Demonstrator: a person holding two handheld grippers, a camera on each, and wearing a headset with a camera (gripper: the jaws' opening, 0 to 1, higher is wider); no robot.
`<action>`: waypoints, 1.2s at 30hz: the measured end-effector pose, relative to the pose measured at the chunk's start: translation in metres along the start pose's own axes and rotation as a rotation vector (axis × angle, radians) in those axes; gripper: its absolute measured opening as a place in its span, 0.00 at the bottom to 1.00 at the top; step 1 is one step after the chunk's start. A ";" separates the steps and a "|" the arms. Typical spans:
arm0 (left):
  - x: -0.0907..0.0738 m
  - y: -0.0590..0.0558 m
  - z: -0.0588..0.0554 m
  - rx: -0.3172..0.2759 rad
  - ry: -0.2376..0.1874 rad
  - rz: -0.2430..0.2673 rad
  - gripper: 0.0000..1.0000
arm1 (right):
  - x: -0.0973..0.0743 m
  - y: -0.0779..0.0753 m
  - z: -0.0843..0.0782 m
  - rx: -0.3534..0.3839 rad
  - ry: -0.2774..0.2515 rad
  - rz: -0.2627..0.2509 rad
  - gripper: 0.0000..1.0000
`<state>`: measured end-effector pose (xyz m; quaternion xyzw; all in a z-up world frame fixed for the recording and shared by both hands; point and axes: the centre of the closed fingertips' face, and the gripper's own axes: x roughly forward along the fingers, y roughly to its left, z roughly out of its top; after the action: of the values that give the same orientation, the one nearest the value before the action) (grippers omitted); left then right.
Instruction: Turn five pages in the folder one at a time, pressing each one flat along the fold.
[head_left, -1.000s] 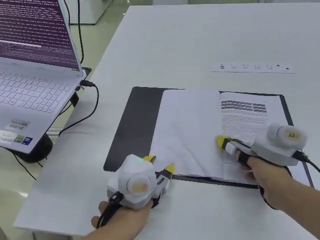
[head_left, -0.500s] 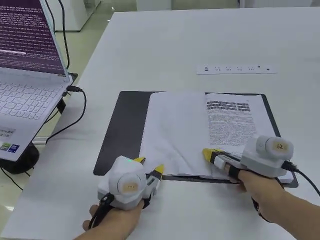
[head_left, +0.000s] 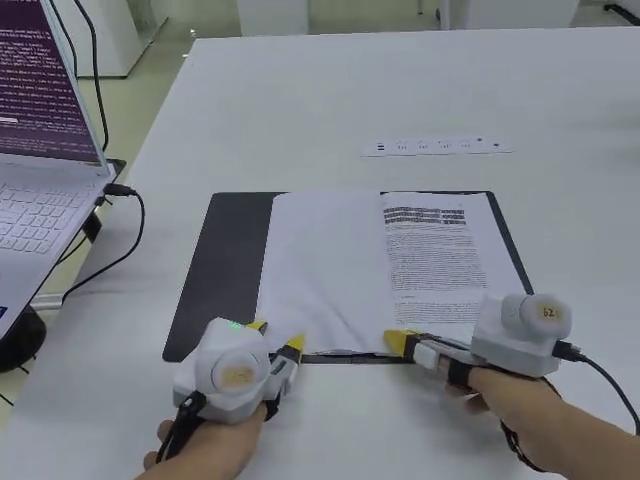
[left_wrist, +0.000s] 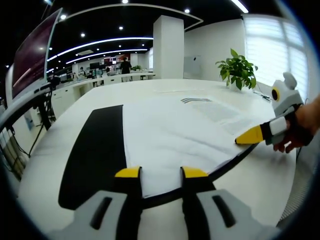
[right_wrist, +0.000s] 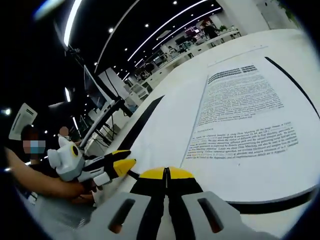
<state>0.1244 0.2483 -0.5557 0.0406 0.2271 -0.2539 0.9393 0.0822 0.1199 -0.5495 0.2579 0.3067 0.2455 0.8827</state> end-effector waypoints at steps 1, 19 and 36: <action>0.000 0.000 0.000 -0.002 0.000 0.000 0.29 | -0.001 0.001 -0.001 0.005 0.000 -0.001 0.00; 0.000 0.000 0.001 -0.006 0.027 0.002 0.29 | -0.041 0.041 -0.013 0.037 0.017 0.037 0.00; -0.034 -0.023 0.035 -0.258 0.161 -0.073 0.40 | -0.101 0.032 0.031 0.061 -0.107 -0.085 0.00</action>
<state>0.1012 0.2372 -0.5085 -0.0686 0.3337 -0.2524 0.9057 0.0241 0.0741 -0.4672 0.2842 0.2769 0.1843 0.8992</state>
